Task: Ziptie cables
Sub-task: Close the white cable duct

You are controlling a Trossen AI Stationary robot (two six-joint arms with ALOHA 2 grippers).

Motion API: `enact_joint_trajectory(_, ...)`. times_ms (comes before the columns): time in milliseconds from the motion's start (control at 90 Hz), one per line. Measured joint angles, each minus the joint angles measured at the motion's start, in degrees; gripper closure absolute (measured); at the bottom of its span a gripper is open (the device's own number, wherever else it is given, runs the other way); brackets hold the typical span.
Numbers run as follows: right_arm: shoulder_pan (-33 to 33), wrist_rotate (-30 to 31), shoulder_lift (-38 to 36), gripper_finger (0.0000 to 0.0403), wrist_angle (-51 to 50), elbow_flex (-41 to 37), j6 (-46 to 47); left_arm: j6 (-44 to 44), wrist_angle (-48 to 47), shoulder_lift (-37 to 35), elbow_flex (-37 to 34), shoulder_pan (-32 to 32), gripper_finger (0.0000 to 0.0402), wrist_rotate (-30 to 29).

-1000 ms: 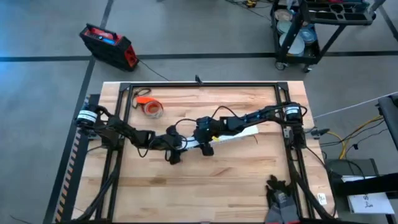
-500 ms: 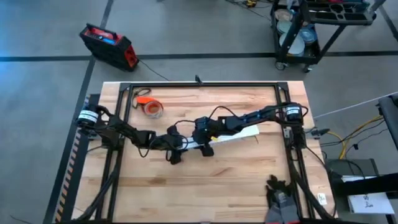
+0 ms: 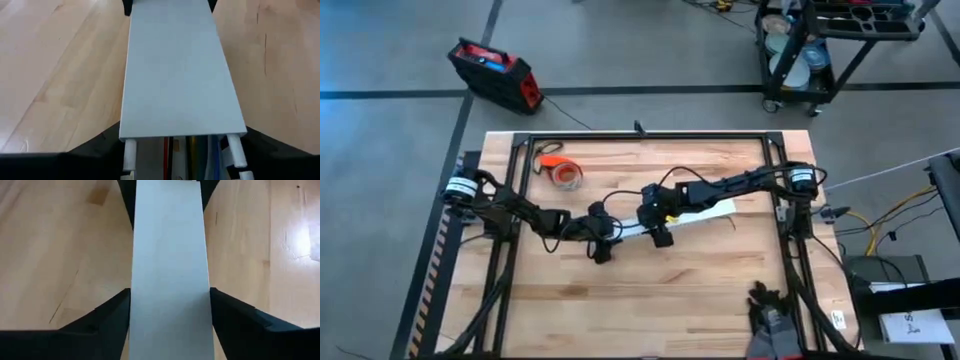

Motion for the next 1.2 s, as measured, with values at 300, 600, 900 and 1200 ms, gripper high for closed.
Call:
enact_joint_trajectory(300,0.1,-0.7,1.3,0.017,3.9,-0.1,0.9,-0.2,-0.1,0.0,0.0,0.0,0.0166,0.0)
enact_joint_trajectory(600,0.9,-0.5,1.8,0.0177,8.1,-0.3,1.3,-0.2,-0.2,0.0,-0.1,0.1,0.0161,0.0)
enact_joint_trajectory(900,1.1,-1.4,2.8,0.0177,10.0,-0.3,1.9,-0.3,-0.8,0.0,-0.2,0.2,0.0166,0.1)
enact_joint_trajectory(1200,1.2,-2.4,1.9,0.0109,10.3,-0.2,1.0,-0.3,-0.7,-1.1,0.0,0.3,0.0142,0.6)
